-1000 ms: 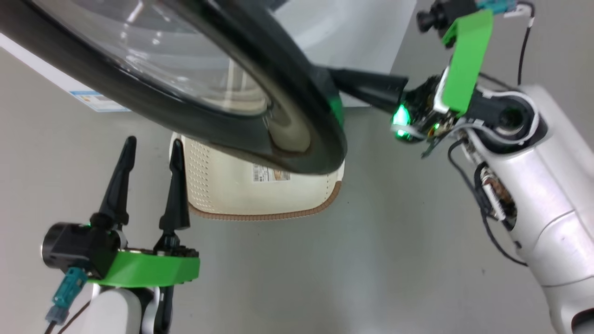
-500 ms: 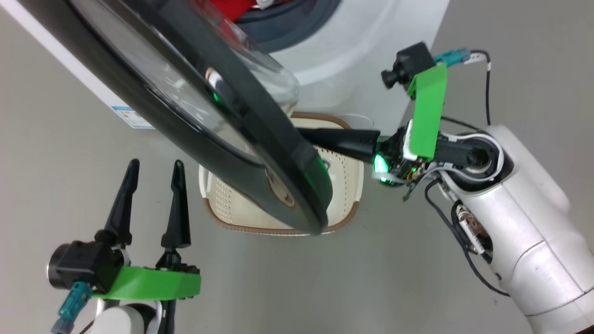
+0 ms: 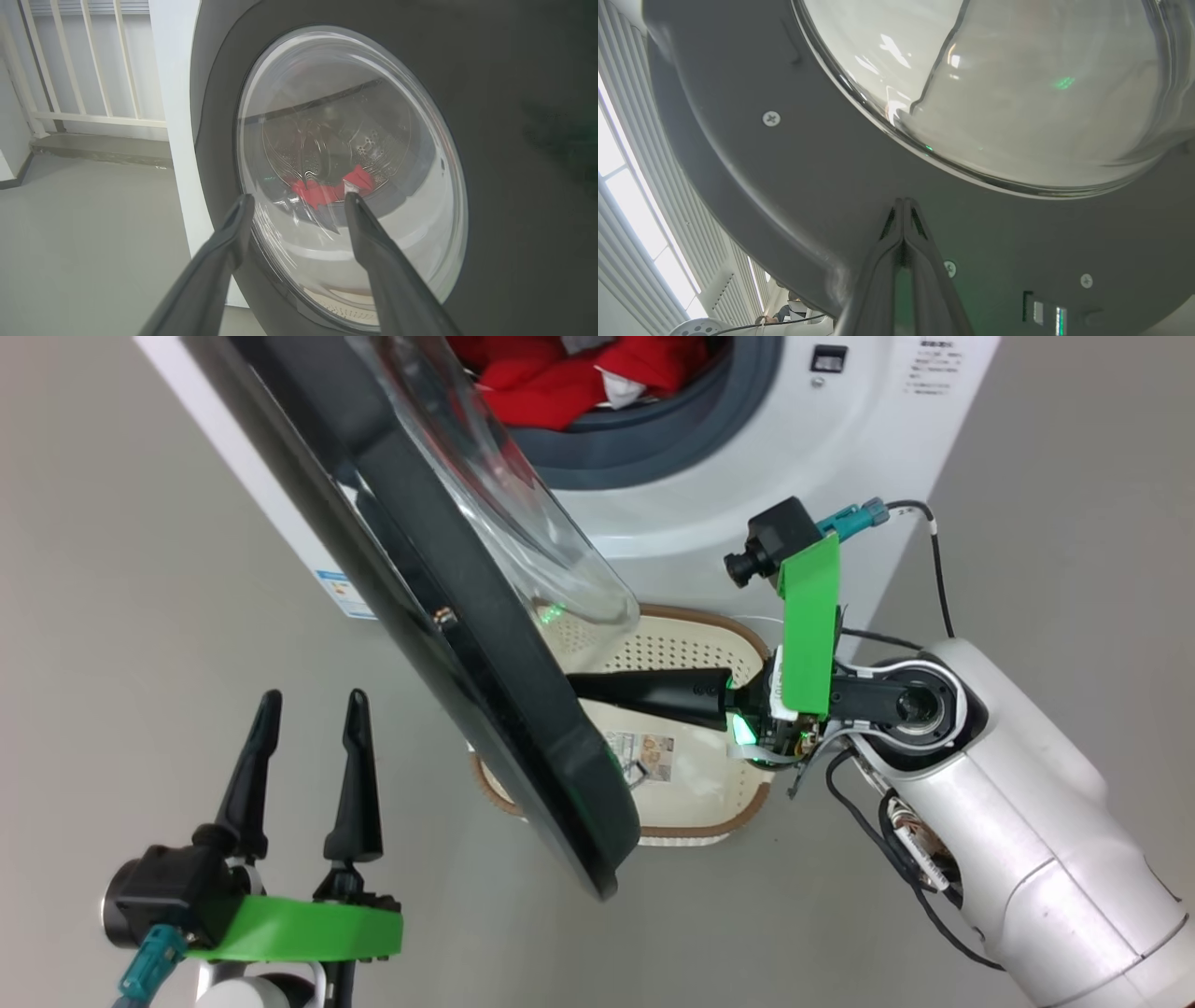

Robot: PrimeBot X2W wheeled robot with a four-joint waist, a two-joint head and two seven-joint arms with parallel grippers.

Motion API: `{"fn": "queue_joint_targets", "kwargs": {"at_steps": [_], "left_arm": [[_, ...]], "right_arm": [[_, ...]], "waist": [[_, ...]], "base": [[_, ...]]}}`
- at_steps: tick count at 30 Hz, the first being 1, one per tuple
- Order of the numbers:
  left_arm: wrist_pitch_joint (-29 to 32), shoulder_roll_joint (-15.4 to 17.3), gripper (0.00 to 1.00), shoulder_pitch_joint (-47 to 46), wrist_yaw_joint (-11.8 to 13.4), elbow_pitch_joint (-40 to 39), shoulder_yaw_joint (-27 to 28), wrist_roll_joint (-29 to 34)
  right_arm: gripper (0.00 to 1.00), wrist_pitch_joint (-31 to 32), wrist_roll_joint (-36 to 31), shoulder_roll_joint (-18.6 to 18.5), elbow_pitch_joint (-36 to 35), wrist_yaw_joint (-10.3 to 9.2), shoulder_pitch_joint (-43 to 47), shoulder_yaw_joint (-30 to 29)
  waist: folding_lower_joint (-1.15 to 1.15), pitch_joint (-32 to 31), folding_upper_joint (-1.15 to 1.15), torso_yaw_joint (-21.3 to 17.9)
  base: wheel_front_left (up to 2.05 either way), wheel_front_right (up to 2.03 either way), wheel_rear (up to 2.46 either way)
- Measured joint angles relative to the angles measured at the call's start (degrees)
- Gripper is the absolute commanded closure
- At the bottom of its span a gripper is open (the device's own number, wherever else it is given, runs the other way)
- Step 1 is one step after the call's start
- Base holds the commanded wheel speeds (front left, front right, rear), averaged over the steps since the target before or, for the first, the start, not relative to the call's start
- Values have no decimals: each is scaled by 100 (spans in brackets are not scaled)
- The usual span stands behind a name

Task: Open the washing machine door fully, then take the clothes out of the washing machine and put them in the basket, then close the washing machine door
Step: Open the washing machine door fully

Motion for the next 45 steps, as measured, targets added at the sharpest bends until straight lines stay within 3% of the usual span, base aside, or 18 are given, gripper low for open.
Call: {"fn": "queue_joint_targets", "kwargs": {"at_steps": [28,44,45], "left_arm": [[0,15,0,484,69,7,45,-143],[0,15,0,566,70,9,62,-143],[0,15,0,567,70,12,63,-143]], "right_arm": [[100,90,-149,100,231,-1,397,279],[100,-8,-259,140,343,0,433,270],[84,-60,-300,138,344,-1,449,267]], "waist": [[0,-638,0,1149],[0,-781,0,1238],[0,-791,0,1225]], "base": [[0,0,0],[0,0,0],[0,0,0]]}}
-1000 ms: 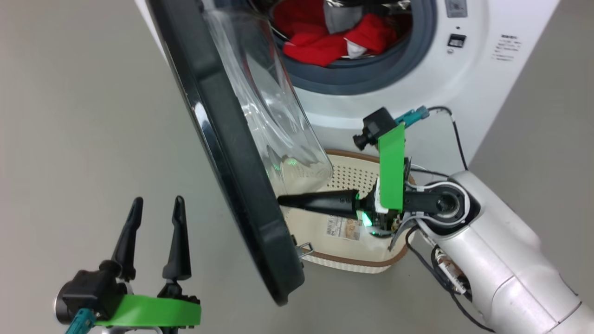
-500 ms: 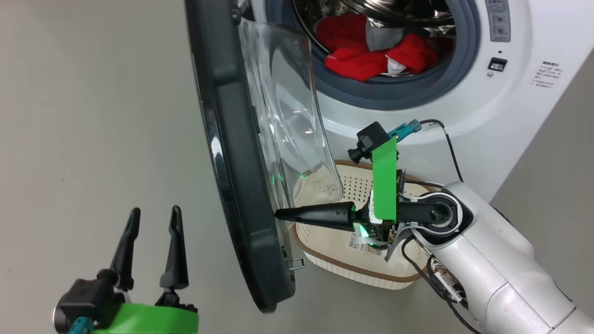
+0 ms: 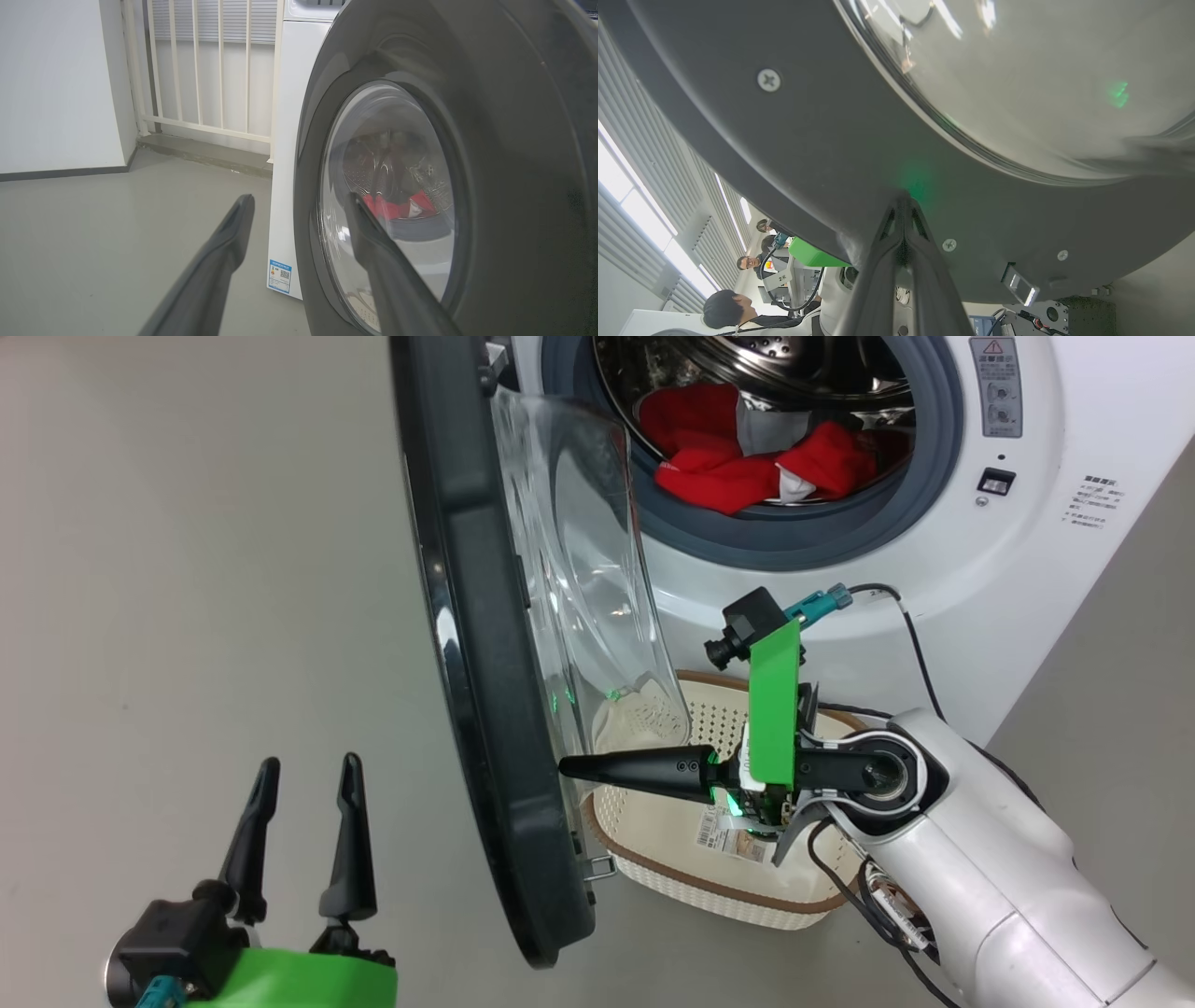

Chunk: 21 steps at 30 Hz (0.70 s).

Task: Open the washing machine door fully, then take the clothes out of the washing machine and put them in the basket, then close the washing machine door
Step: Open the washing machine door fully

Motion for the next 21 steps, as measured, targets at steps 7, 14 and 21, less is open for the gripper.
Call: {"fn": "queue_joint_targets", "kwargs": {"at_steps": [7,14,21], "left_arm": [[0,1,0,17,0,27,12,-1],[0,2,0,22,-20,92,32,-8],[0,4,0,142,-20,134,68,-8]], "right_arm": [[0,-487,-648,-283,-294,1,228,-27],[0,-1649,-1642,-788,-1087,1,683,-166],[0,-3343,-3064,-1277,-1473,1,1049,172]], "waist": [[0,-53,0,-93],[0,-84,0,-167],[0,-99,0,-297]], "base": [[0,0,0],[0,0,0],[0,0,0]]}}
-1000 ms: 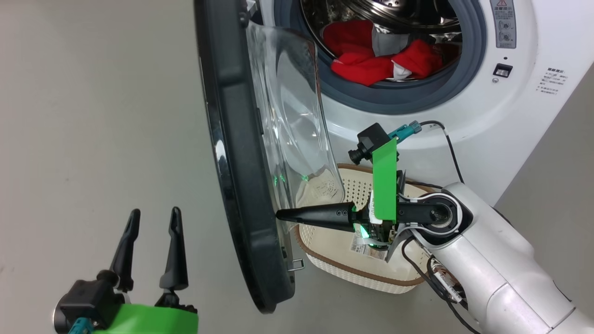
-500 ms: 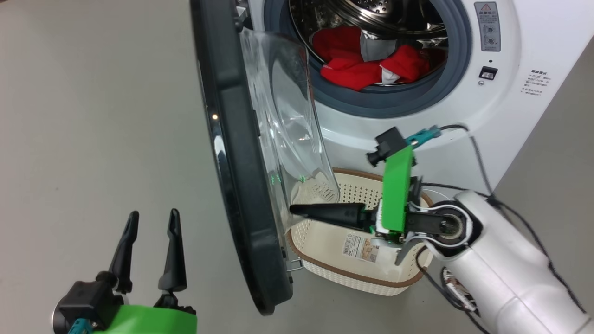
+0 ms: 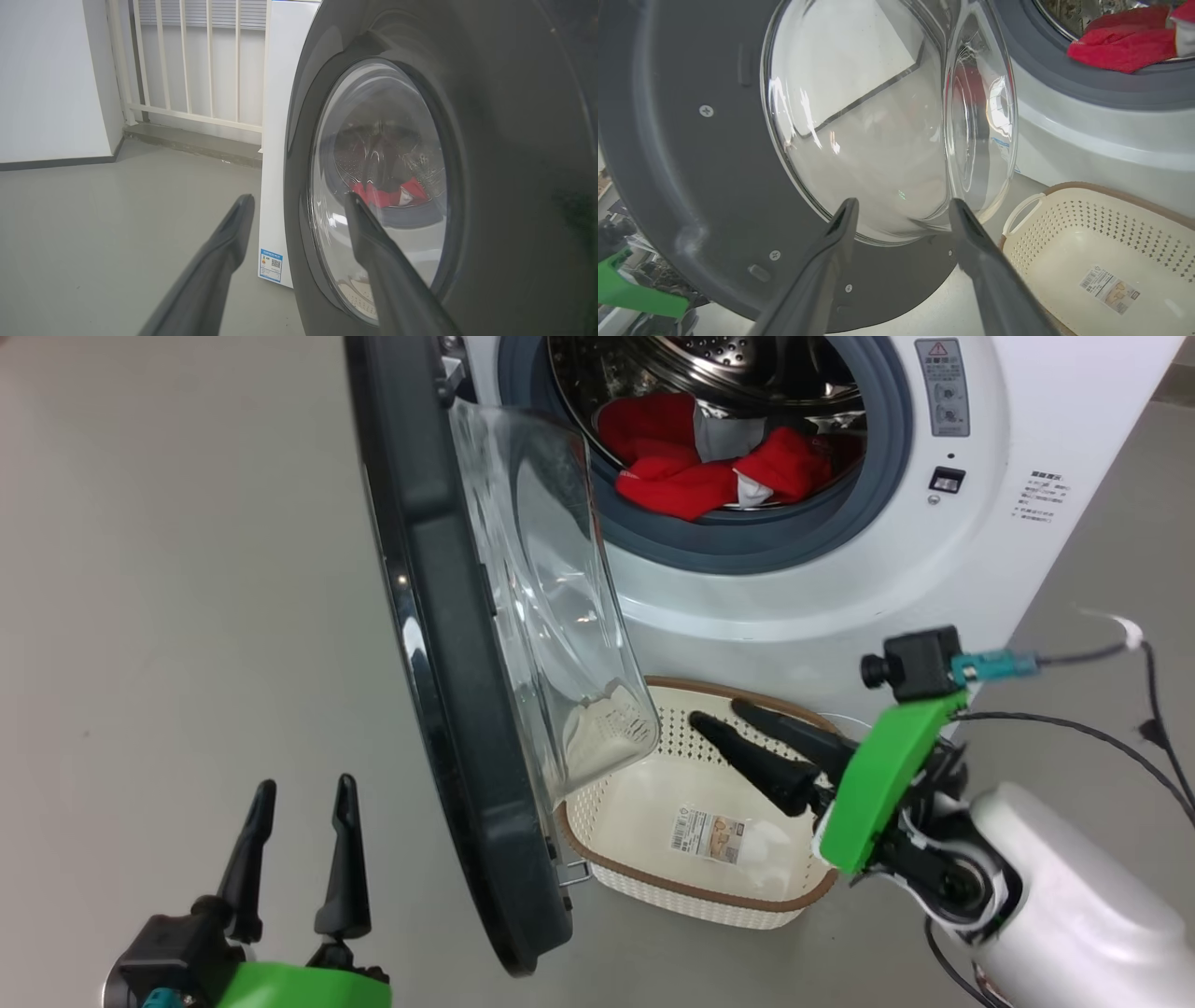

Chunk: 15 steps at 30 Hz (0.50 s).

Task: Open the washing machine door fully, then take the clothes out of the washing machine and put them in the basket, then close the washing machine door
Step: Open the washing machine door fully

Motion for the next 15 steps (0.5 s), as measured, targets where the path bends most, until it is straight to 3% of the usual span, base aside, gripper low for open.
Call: {"fn": "queue_joint_targets", "kwargs": {"at_steps": [5,11,15], "left_arm": [[0,0,0,14,-1,4,73,3],[0,1,0,82,-5,5,146,5],[0,1,0,83,-4,2,176,4]], "right_arm": [[0,-1326,-808,-181,85,0,108,227],[0,-2814,-1901,-230,679,0,116,256],[0,-3083,-2538,-152,1018,0,121,-37]], "waist": [[0,-6,0,-45],[0,25,0,-81],[0,53,0,-118]], "base": [[0,0,0],[0,0,0],[0,0,0]]}}
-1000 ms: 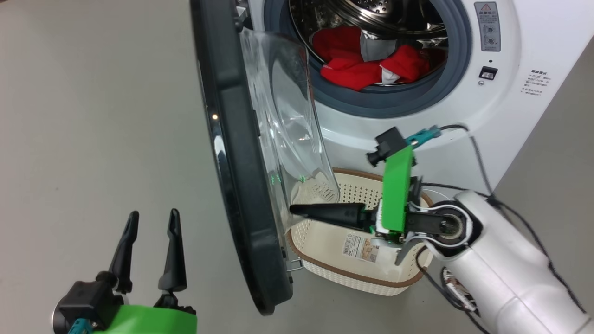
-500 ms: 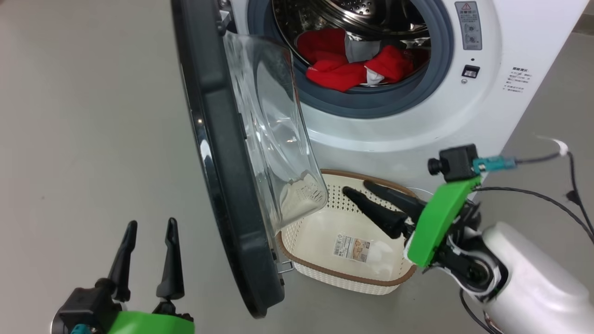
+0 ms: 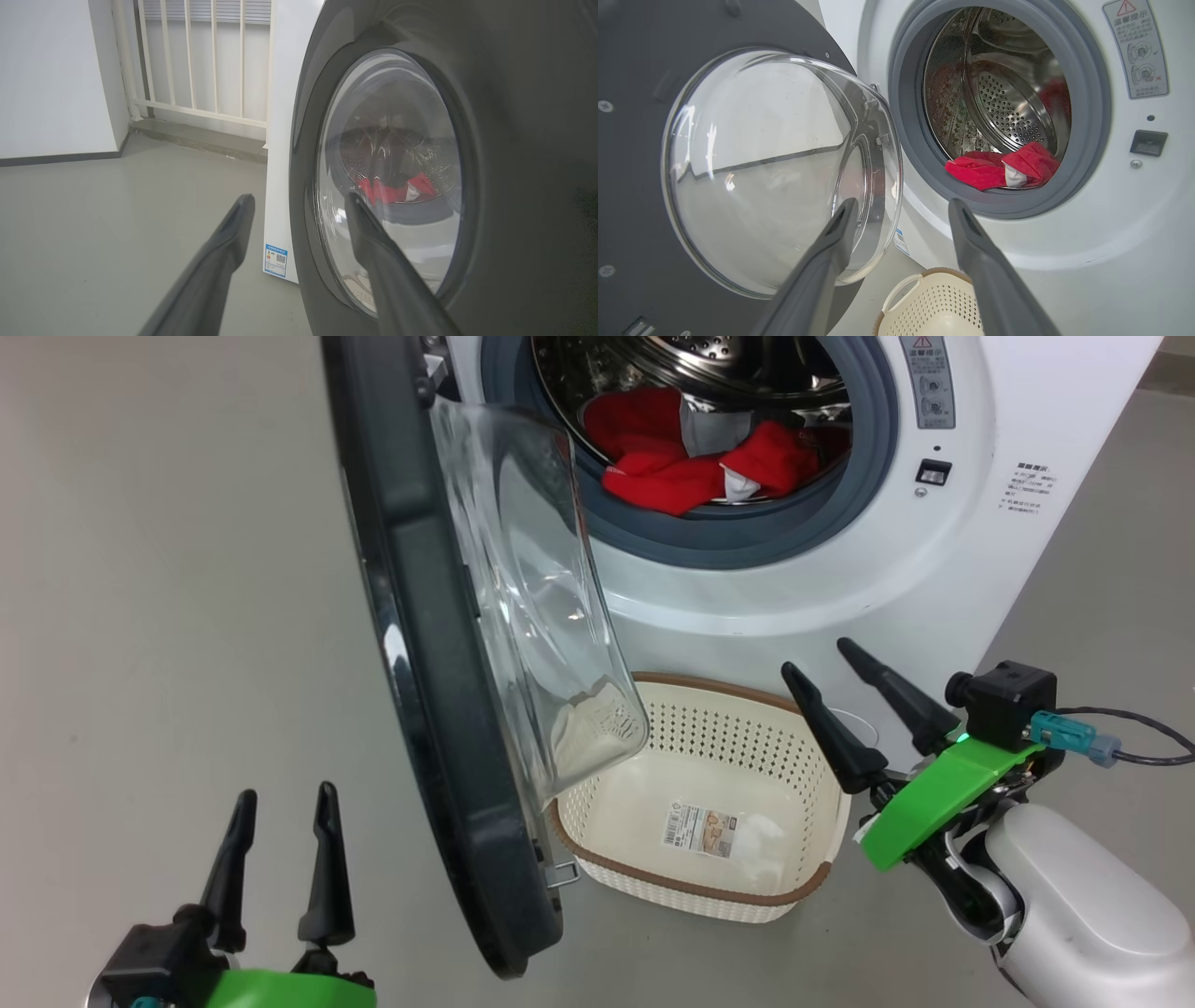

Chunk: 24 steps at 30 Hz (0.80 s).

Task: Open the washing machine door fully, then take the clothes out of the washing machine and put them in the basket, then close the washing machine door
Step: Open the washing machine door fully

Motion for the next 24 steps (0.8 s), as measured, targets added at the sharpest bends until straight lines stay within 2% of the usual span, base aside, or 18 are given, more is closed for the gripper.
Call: {"fn": "queue_joint_targets", "kwargs": {"at_steps": [5,9,14,24], "left_arm": [[0,1,0,1,0,0,-2,-1],[0,0,0,-1,4,-3,-12,-4],[0,1,0,-3,5,-4,-29,-36],[0,1,0,-4,55,-9,-73,-47]], "right_arm": [[0,-48,-978,305,101,0,117,-712],[0,-76,-1875,666,-335,0,424,-1622],[0,-90,-2681,1124,-799,1,971,-2373],[0,-90,-3237,1405,-1034,1,1434,-2754]], "waist": [[0,42,0,-26],[0,83,0,-28],[0,89,0,-9],[0,85,0,12]], "base": [[0,0,0],[0,0,0],[0,0,0],[0,0,0]]}}
